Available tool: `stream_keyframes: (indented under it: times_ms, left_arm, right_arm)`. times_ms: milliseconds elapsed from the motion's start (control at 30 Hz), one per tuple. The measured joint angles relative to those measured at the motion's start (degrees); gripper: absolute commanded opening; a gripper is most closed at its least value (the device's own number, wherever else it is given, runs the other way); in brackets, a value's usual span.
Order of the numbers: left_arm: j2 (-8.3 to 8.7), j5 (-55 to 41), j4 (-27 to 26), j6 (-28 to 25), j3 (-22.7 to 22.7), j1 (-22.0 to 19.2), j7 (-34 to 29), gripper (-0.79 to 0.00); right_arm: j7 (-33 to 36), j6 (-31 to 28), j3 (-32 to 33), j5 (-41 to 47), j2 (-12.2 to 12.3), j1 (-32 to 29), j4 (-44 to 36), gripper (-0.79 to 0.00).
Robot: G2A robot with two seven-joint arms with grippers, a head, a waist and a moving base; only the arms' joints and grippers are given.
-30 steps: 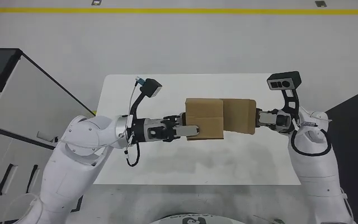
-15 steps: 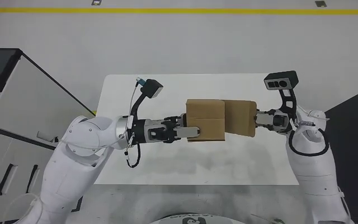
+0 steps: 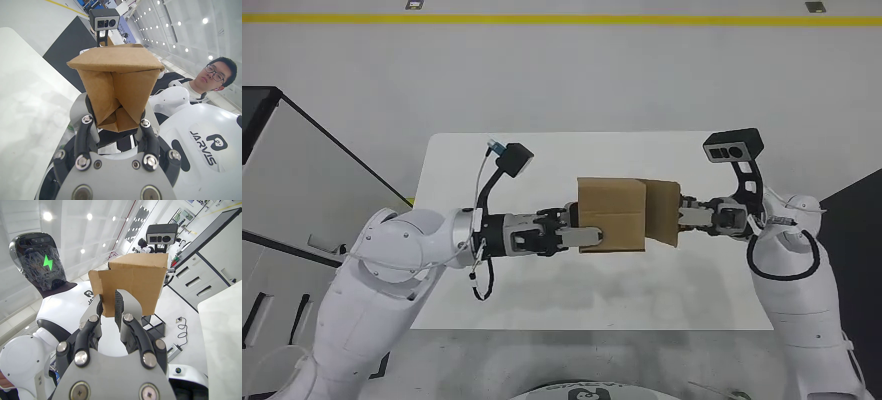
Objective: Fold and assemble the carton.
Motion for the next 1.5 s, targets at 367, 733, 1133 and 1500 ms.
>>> stream_keyframes:
  times_ms: [367,733,1133,1500]
  left_arm:
    - [0.22,2.27,-0.65,0.63,-0.54,0.41,0.5,-0.785]
    - [0.45,6.38,-1.26,1.74,-0.5,0.65,1.06,-0.785]
    - [0.75,12.2,-2.62,4.05,-0.26,1.01,1.84,-0.785]
    - [0.96,14.56,-4.36,4.92,-0.14,1.64,2.19,-0.785]
  right_arm:
    - [-0.78,-0.77,0.91,-2.79,0.24,-0.42,-0.64,-0.428]
    - [-2.62,-2.61,1.72,-8.17,0.98,-0.86,-0.61,-0.499]
    - [-4.17,-4.15,1.59,-12.49,1.83,-1.31,0.03,-0.6]
    - [-5.63,-4.27,1.43,-13.64,2.35,-1.96,-0.76,-0.653]
